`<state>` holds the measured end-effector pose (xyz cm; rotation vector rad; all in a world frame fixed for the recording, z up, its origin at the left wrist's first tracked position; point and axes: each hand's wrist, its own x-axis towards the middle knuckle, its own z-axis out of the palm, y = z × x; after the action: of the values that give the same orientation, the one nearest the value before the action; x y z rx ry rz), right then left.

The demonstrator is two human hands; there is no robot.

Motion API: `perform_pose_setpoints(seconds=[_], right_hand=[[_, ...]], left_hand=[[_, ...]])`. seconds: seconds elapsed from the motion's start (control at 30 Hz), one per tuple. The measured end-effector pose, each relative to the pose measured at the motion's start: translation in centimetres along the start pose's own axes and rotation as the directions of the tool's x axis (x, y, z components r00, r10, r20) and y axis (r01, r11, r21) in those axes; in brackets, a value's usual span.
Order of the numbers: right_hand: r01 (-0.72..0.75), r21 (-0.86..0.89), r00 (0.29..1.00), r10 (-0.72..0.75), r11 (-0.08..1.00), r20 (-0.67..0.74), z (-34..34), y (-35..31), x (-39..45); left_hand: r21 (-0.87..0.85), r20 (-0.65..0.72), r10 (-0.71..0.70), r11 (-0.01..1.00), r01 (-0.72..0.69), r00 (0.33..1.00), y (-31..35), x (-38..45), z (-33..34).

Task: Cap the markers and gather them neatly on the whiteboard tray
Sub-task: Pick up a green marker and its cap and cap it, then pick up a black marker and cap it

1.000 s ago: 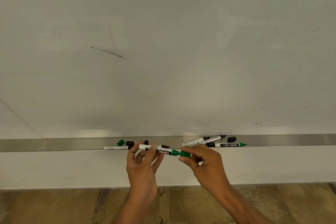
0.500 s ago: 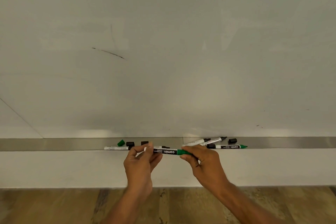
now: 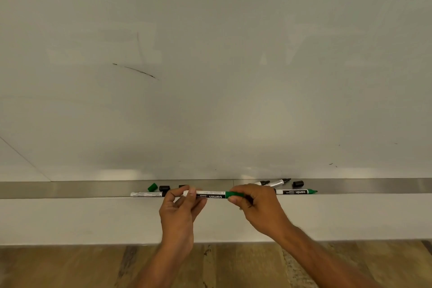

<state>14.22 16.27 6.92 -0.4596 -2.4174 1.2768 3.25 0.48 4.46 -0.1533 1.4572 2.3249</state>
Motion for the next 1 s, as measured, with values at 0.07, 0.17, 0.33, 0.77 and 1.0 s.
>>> perform_pose_setpoints(seconds=[0.07,0.17,0.33,0.77,1.0], right_hand=[[-0.066,-0.017,0.998,0.066,0.998,0.014,0.1,0.5,0.9],[-0.098,-0.148,0.995,0.094,0.984,-0.036,0.0,2.3,2.0],[-0.028,-0.563,0.983,0.126,0.826,0.136,-1.5,5.7,4.3],[0.291,-0.859,0.898,0.190,0.421,0.397,1.0,8.1,6.6],[0.344,-0.859,0.898,0.135,0.380,0.419,1.0,8.7,6.7]], left_hand=[[0.008,-0.025,-0.024,1.000,0.024,0.999,-0.2,1.0,0.0],[0.033,-0.085,-0.016,0.999,0.019,0.996,-0.7,3.0,0.0],[0.234,-0.139,0.027,0.972,0.006,0.990,-1.8,6.1,-0.2],[0.903,0.307,0.155,0.264,-0.339,0.939,-2.9,10.2,-0.7],[0.886,0.464,0.117,-0.086,-0.456,0.878,-1.0,12.0,-2.0]])
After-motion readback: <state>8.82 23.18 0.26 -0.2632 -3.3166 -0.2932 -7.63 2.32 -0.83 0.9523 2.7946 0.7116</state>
